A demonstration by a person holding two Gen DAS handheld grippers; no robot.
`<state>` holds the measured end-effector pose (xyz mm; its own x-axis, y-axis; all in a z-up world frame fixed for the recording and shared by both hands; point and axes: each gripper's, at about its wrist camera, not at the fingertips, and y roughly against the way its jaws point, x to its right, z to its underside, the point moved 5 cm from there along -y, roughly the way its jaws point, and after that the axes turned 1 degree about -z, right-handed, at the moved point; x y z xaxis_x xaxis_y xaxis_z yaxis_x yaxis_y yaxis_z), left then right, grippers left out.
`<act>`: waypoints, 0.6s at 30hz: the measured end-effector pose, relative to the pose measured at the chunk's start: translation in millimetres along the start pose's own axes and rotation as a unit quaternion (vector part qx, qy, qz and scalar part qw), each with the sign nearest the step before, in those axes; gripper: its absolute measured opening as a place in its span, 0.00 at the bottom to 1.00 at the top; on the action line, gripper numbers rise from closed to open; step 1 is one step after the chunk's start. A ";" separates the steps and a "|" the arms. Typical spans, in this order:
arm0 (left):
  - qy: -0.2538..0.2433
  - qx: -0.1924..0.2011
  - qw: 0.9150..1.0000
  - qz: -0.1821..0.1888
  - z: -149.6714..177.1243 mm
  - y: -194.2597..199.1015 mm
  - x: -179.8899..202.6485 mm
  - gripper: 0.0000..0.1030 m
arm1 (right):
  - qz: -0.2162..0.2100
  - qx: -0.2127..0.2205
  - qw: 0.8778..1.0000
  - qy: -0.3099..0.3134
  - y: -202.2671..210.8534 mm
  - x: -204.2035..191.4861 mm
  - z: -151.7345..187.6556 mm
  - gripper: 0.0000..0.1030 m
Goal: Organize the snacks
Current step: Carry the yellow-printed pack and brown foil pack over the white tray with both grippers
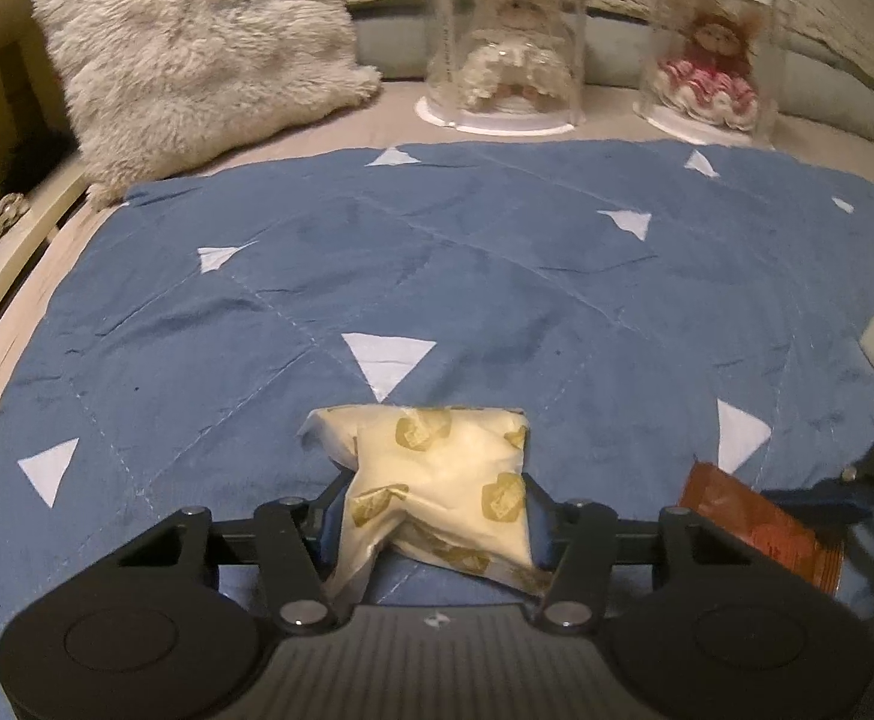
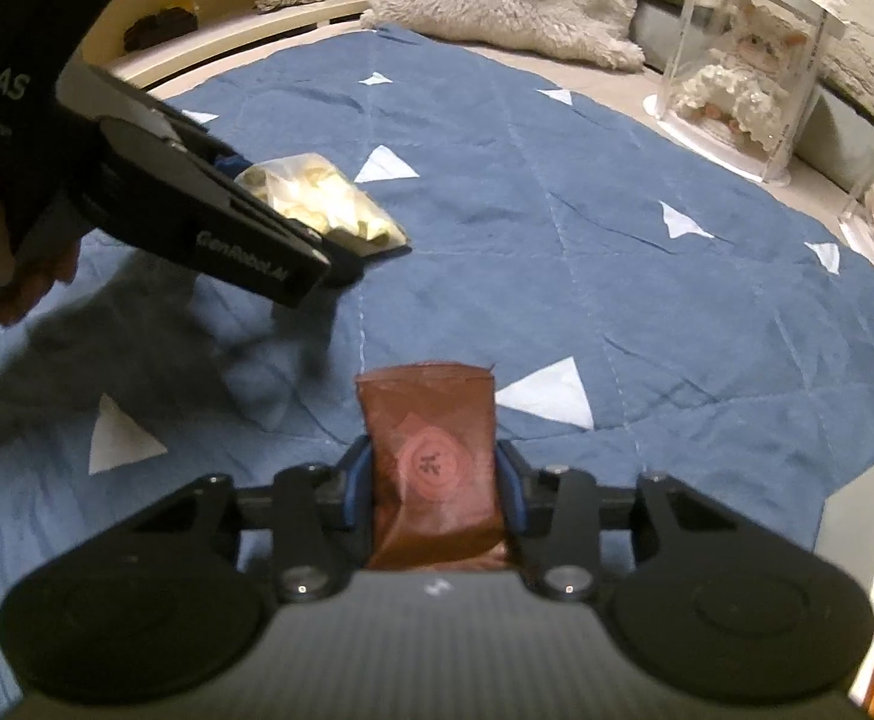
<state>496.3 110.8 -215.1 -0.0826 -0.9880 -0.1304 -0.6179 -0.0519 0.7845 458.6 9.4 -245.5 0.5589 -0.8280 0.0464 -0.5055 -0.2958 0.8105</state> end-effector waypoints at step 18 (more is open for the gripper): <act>0.089 0.041 0.995 -0.003 -7.4 82.0 -16.9 0.48 | 0.027 0.032 0.998 -0.041 62.6 -1.4 -17.9 0.46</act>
<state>452.8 122.1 -144.1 0.0568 -0.9982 -0.0197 -0.6798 -0.0531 0.7315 437.9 0.6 -184.4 0.4755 -0.8789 0.0379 -0.5750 -0.2779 0.7695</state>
